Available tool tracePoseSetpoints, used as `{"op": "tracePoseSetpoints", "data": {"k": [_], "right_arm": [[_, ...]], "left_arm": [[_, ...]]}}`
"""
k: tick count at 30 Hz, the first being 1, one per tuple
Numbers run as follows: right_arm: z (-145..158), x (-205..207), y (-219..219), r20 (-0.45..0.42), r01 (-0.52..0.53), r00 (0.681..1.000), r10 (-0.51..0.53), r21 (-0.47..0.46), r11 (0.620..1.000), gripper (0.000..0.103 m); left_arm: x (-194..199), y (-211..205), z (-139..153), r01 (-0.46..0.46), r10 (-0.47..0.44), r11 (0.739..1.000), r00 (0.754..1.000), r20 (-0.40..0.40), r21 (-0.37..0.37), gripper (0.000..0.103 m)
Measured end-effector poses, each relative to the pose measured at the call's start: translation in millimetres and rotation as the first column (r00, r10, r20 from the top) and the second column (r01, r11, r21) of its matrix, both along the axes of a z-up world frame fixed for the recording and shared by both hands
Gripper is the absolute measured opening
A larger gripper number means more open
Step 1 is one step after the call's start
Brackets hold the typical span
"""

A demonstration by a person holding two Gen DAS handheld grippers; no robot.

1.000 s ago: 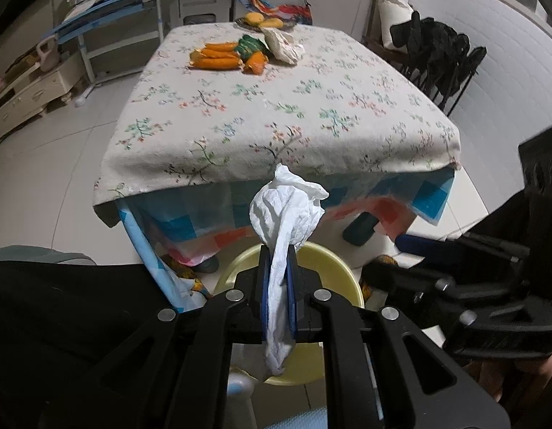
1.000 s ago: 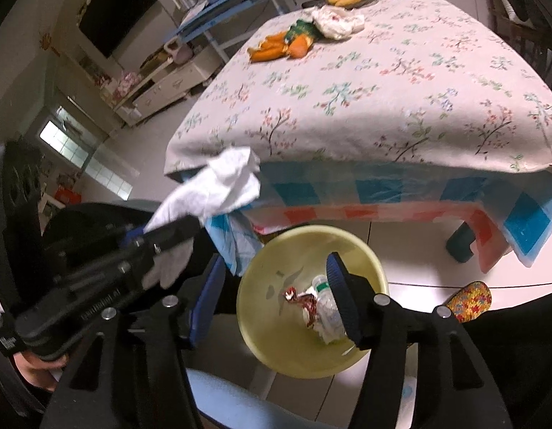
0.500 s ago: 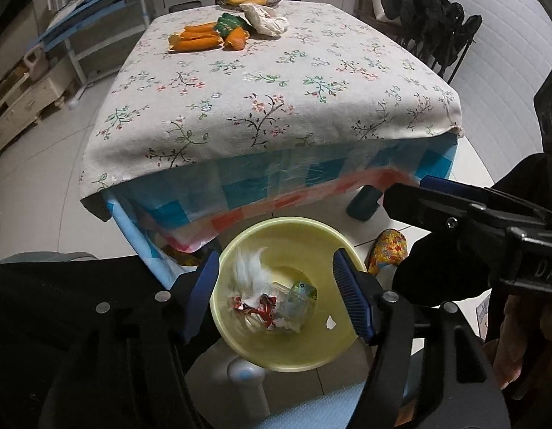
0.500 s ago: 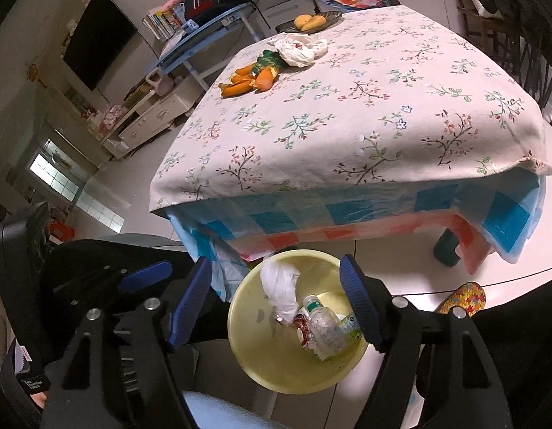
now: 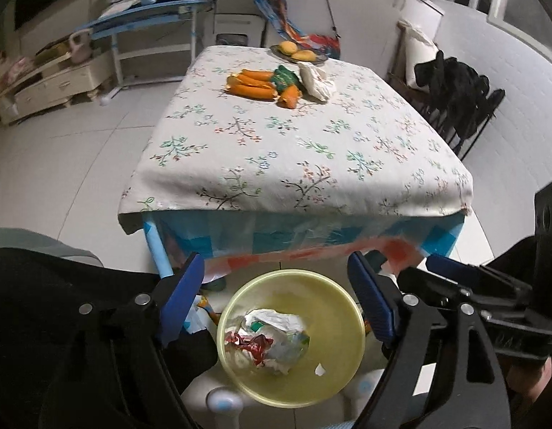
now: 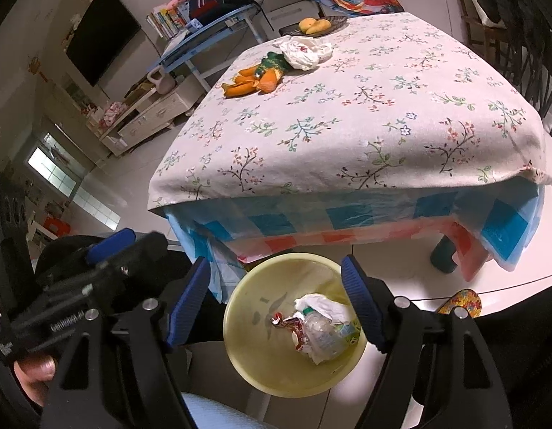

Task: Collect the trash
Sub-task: 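Reach the right gripper to an orange peel and grasp it while the left gripper approaches the peels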

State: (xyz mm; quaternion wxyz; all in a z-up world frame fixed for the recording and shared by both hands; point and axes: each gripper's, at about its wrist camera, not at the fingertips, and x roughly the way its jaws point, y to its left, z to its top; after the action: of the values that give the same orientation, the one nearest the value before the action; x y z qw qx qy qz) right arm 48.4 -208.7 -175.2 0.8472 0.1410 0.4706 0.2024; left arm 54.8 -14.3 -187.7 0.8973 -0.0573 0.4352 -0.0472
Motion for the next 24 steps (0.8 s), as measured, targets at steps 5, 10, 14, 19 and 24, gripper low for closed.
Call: {"op": "tracePoseSetpoints", "data": {"k": [5,10,14,19,24], "right_arm": [[1,-1,-1,0.011,-0.001,1.0,0.001,-0.005,1.0,0.073],[10,5,-2,0.038,0.007,0.999,-0.007,0.0,1.0,0.073],[18,21,-3,0.053,0.018,0.998,-0.019,0.009,1.0,0.073],[28,49,-4,0.075,0.022,0.997,-0.023,0.006,1.0,0.073],[32,83,0,0.079,0.02,0.997,-0.02,-0.004,1.0,0.073]], "left_arm": [[0,2,2,-0.017,0.017,1.0,1.0,0.021,-0.003,0.079],[7,7,18,-0.028,0.028,1.0,0.996,0.08,-0.001,0.079],[29,15,35,-0.032,0.029,0.999,0.993,0.118,0.028,0.079],[62,29,46,-0.04,0.032,0.998,0.991,0.134,0.056,0.079],[102,37,44,-0.036,0.027,0.996,0.994,0.106,0.083,0.079]]}}
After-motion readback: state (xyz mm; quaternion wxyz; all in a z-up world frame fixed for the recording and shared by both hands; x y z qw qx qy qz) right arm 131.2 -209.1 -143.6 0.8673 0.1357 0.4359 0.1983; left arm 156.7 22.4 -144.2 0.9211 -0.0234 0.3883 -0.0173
